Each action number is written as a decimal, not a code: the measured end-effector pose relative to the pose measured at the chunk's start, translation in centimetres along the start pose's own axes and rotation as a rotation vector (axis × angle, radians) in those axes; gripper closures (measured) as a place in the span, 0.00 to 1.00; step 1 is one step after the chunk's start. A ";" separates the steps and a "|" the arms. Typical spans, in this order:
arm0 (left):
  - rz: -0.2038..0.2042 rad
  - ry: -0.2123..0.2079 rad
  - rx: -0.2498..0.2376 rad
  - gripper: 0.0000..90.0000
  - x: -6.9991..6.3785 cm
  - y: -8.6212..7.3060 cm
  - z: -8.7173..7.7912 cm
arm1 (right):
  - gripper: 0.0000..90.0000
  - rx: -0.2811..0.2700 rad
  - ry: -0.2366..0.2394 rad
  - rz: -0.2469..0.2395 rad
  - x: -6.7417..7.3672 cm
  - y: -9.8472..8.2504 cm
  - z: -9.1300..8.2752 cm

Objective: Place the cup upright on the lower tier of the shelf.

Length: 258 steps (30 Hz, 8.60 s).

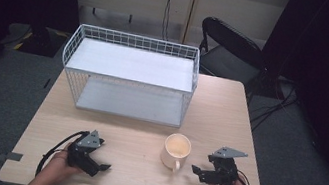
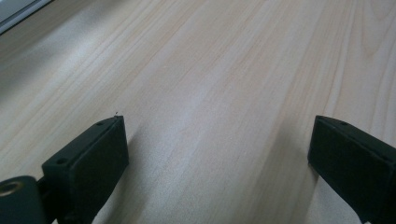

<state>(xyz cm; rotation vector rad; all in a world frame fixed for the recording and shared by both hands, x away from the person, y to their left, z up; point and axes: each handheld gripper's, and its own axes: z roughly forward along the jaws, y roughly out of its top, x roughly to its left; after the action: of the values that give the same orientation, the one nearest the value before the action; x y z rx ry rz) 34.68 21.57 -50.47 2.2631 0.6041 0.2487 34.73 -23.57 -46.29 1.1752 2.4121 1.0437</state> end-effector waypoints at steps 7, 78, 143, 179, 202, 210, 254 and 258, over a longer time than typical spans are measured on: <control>0.000 0.000 0.000 0.05 0.0 0.0 0.0 | 0.25 -0.027 -0.004 -0.016 0.0 2.8 -1.3; 0.000 0.000 0.000 0.05 0.0 0.0 0.0 | 0.45 -0.018 0.056 -0.015 6.3 1.2 0.4; 0.000 0.000 0.000 0.05 0.0 0.0 0.0 | 0.89 -0.072 -0.068 -0.014 4.0 0.9 0.2; 0.000 0.001 0.001 0.05 0.0 0.0 0.0 | 0.89 -0.173 -0.016 -0.100 5.8 4.6 0.8; 0.000 0.001 0.001 0.05 0.0 0.0 0.0 | 0.90 -0.203 0.000 -0.055 6.1 7.0 2.6; 0.000 0.001 0.001 0.05 0.0 0.0 0.0 | 0.90 -0.215 -0.004 -0.054 6.4 7.9 3.1; 0.000 0.001 0.000 0.05 0.0 0.0 0.0 | 0.90 -0.263 -0.049 -0.031 7.4 11.0 5.8; 0.000 0.001 0.001 0.05 0.0 0.0 0.0 | 0.90 -0.268 -0.056 -0.030 7.5 11.2 6.2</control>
<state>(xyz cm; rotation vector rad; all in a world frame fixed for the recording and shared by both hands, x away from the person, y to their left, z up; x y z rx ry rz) 34.68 21.58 -50.46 2.2640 0.6048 0.2497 39.54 -10.10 -42.27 1.0579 2.1577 1.2599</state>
